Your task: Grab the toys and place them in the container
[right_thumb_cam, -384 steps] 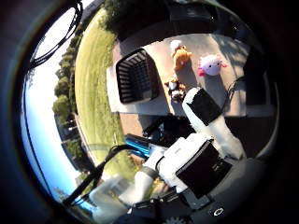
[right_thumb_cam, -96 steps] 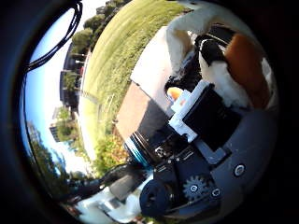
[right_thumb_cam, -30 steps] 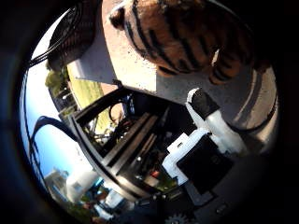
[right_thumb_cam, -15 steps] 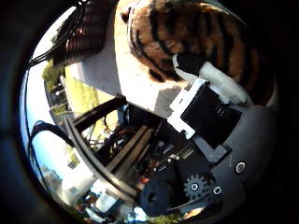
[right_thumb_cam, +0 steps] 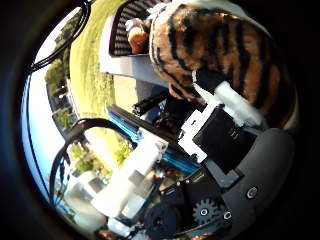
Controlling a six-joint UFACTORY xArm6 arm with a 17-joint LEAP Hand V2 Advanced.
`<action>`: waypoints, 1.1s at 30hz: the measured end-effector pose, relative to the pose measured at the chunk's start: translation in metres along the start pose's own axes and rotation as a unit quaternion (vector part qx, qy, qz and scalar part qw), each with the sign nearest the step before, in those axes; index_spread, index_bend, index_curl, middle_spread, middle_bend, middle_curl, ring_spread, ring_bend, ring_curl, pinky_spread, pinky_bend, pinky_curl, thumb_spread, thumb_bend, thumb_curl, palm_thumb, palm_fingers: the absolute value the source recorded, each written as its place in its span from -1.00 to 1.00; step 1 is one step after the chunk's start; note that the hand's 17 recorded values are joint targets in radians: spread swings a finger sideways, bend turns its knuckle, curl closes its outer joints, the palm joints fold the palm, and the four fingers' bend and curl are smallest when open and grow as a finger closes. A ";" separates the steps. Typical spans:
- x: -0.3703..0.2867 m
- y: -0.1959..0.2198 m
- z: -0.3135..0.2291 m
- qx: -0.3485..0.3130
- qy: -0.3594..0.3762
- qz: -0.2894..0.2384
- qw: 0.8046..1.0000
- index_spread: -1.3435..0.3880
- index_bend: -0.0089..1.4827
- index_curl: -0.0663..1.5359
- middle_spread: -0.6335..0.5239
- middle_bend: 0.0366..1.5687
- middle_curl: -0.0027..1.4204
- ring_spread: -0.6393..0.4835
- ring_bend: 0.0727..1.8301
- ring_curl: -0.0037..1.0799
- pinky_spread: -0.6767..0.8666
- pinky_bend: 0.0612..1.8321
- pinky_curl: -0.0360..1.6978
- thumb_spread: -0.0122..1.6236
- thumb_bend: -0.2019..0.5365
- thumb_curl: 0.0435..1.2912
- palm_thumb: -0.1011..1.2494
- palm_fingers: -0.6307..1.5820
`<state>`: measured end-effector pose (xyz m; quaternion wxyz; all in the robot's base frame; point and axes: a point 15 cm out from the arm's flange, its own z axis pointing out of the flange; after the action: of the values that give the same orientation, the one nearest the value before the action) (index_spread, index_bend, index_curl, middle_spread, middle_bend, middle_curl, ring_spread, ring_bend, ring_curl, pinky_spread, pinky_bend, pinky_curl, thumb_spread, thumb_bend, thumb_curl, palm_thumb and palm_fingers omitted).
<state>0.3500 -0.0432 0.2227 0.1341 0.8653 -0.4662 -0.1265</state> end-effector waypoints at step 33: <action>-0.112 -0.284 0.020 0.025 -0.063 0.002 0.998 0.02 -0.24 -0.32 0.05 -0.49 -0.11 0.54 -0.20 -0.04 0.36 0.22 -0.09 0.42 -0.53 -0.05 0.32 -0.62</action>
<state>0.5031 0.1988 0.1147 0.0827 0.8579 -0.4781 -0.1688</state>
